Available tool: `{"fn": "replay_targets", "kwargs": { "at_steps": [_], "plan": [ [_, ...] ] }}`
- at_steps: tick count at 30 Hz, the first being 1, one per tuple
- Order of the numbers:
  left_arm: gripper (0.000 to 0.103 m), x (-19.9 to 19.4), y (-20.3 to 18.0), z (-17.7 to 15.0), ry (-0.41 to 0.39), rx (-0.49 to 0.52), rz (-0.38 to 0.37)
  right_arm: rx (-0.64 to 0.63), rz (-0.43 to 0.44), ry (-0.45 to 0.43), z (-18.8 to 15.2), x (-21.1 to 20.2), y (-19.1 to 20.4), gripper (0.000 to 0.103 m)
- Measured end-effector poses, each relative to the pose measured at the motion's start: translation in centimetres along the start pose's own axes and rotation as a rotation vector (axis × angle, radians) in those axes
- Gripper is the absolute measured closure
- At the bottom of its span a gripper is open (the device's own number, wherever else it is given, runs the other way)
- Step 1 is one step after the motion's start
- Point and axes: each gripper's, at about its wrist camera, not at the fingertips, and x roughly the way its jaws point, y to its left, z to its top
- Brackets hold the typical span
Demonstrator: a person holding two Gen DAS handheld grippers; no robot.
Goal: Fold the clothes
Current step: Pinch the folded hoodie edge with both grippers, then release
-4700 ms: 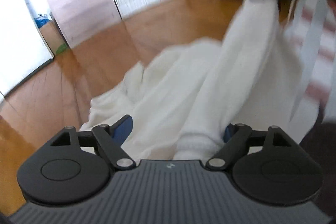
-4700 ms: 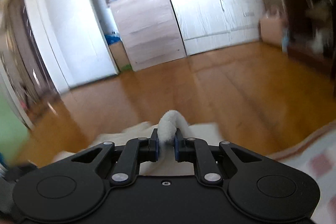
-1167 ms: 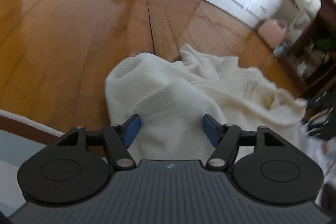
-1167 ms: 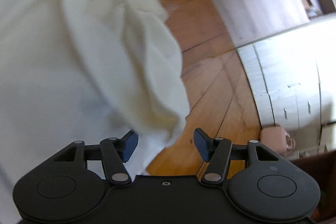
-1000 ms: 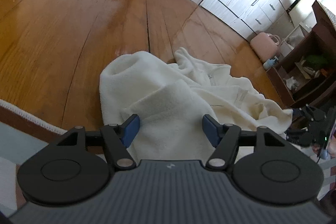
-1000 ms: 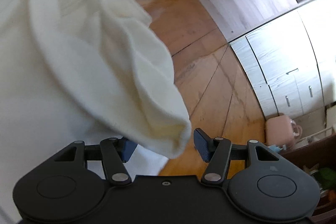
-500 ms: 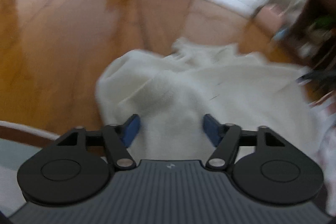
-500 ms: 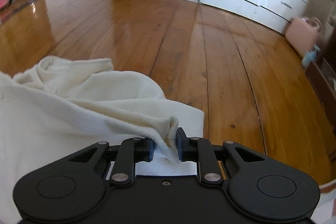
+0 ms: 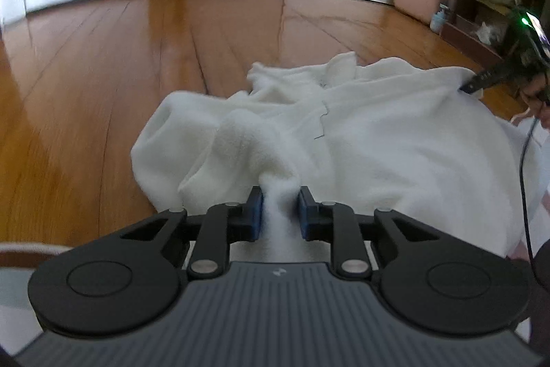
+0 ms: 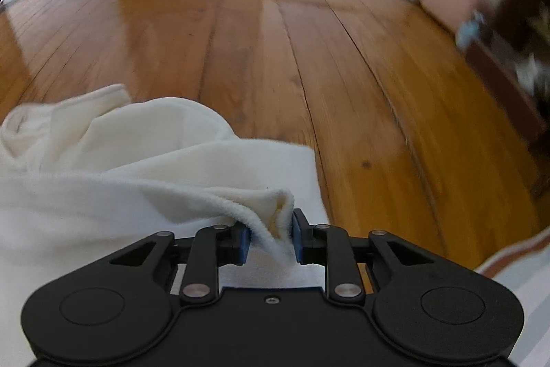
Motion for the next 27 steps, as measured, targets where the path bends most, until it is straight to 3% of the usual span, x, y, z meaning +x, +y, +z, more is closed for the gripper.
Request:
{"fn": "replay_targets", "kwargs": {
  "at_steps": [2,6,7,8,13,16,18,20,22,27],
  "plan": [
    [0.082,-0.6,-1.1,0.2,-0.027,0.070,0.020,0.061,0.019,0.013,-0.1,0.3,-0.8,0.074],
    [0.068,-1.2,-2.9,0.6,-0.041,0.183,0.031,0.147,0.028,0.039,-0.6,0.8,-2.6,0.074],
    [0.067,-1.2,-3.2,0.6,-0.040,0.193,0.011,0.149,0.016,0.037,-0.7,0.8,-2.9,0.079],
    [0.067,-1.1,-3.3,0.5,-0.038,0.193,-0.013,0.148,0.002,0.034,-0.9,0.8,-3.2,0.101],
    [0.061,-1.3,-2.9,1.1,-0.067,0.115,-0.124,0.181,-0.025,0.001,-1.2,0.5,-5.7,0.103],
    [0.054,-2.1,-1.1,1.8,-0.114,-0.035,-0.225,0.246,0.077,-0.007,-1.6,0.3,-7.4,0.094],
    [0.050,-2.5,0.3,1.9,-0.150,-0.132,-0.226,0.268,0.138,-0.019,-2.0,0.0,-8.0,0.092],
    [0.042,-2.6,2.2,1.8,-0.183,-0.246,-0.183,0.253,0.197,-0.030,-2.3,-0.4,-8.1,0.089],
    [0.039,-2.4,4.6,1.4,-0.186,-0.357,-0.119,0.228,0.247,-0.031,-2.4,-0.4,-7.9,0.079],
    [0.032,-1.1,8.0,-0.4,-0.071,-0.475,0.006,0.233,0.291,-0.067,-1.9,-0.4,-7.3,0.049]
  ]
}}
